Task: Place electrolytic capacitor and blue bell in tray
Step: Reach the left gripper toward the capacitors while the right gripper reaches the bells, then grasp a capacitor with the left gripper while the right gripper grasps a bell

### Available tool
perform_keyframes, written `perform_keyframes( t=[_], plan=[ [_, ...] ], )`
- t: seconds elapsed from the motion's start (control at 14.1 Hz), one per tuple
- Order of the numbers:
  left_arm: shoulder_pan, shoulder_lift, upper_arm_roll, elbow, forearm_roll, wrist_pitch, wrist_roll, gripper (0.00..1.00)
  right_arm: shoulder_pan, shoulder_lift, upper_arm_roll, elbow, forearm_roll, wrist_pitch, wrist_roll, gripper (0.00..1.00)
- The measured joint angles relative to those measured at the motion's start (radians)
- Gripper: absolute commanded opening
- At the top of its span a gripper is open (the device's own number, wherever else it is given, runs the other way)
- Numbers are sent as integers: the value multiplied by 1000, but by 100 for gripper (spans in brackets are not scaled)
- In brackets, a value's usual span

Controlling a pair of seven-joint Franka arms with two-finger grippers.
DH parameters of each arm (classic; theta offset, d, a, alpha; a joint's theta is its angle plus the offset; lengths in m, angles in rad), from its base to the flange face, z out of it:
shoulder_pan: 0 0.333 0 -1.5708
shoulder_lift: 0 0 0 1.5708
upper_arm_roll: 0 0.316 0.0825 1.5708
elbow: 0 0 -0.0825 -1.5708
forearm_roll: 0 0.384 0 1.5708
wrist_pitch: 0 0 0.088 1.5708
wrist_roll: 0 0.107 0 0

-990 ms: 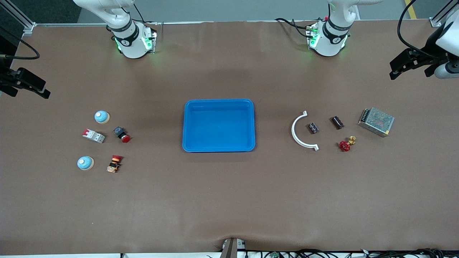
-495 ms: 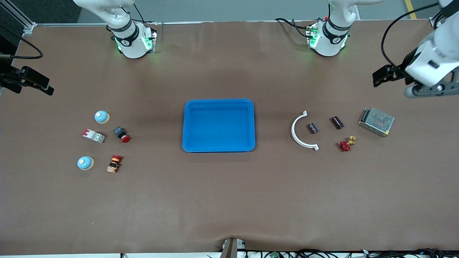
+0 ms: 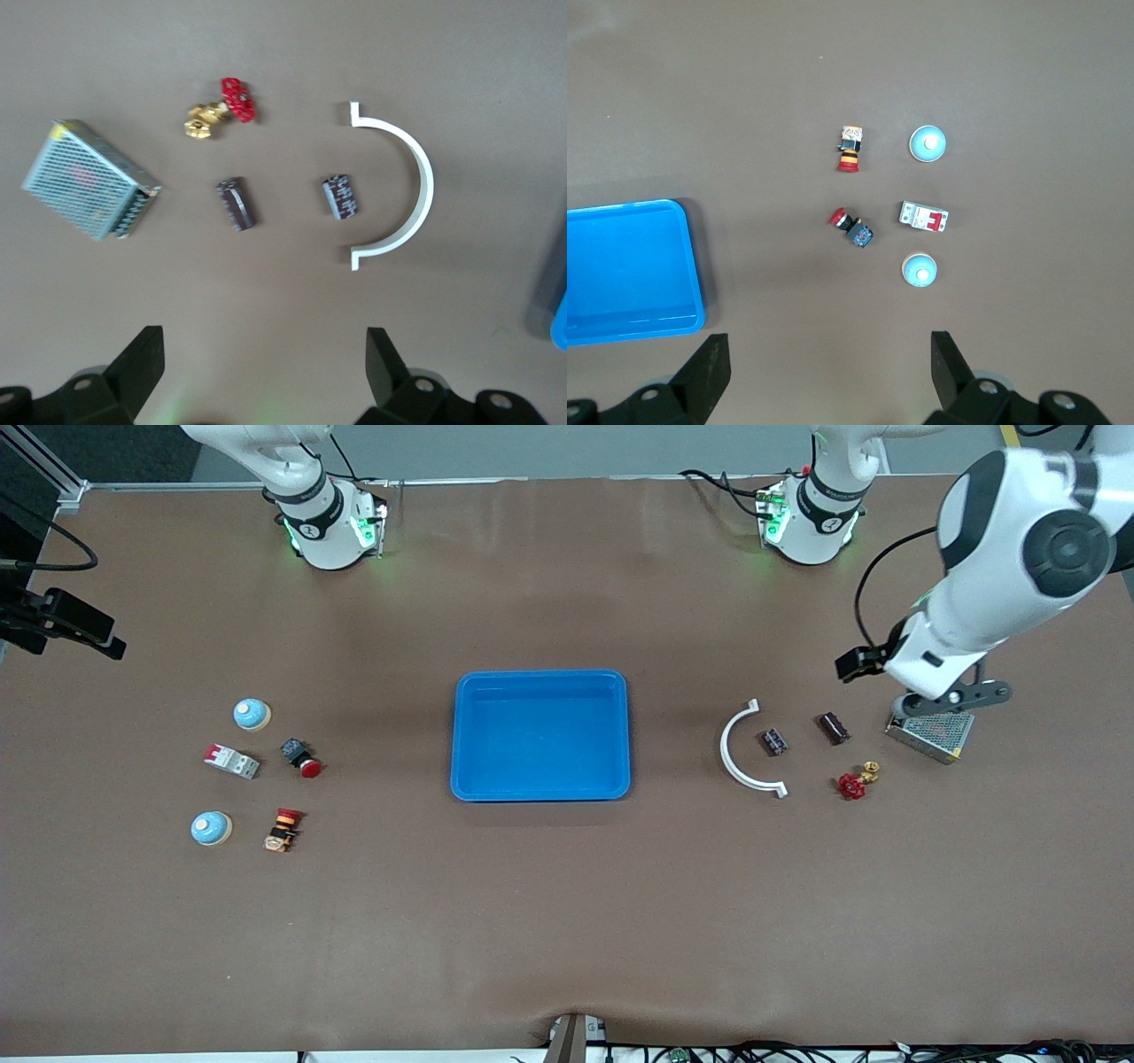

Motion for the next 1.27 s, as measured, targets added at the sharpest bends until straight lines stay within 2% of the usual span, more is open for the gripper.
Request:
perform_keyframes(
  t=[0.14, 0.35, 0.5, 0.78, 0.92, 1.27],
  plan=[
    [0, 2, -6, -100, -10, 132, -43, 100, 0, -2, 0, 0, 0, -5, -1, 100],
    [0, 17, -33, -213, -14, 300, -130, 85, -6, -5, -6, -12, 0, -17, -1, 100],
    [-1, 50, -47, -257, -14, 397, -193, 80, -12, -11, -9, -84, 0, 69, -1, 100],
    [-3, 174, -75, -285, -15, 570, -326, 64, -14, -17, -10, -305, 0, 281, 0, 100],
    [-4, 233, -77, -285, -15, 629, -348, 60, -21, 1, -11, -381, 0, 311, 2, 100],
    [-3, 333, -77, -285, -15, 721, -360, 54, -70, 192, -12, -419, -1, 484, 1, 100]
  ],
)
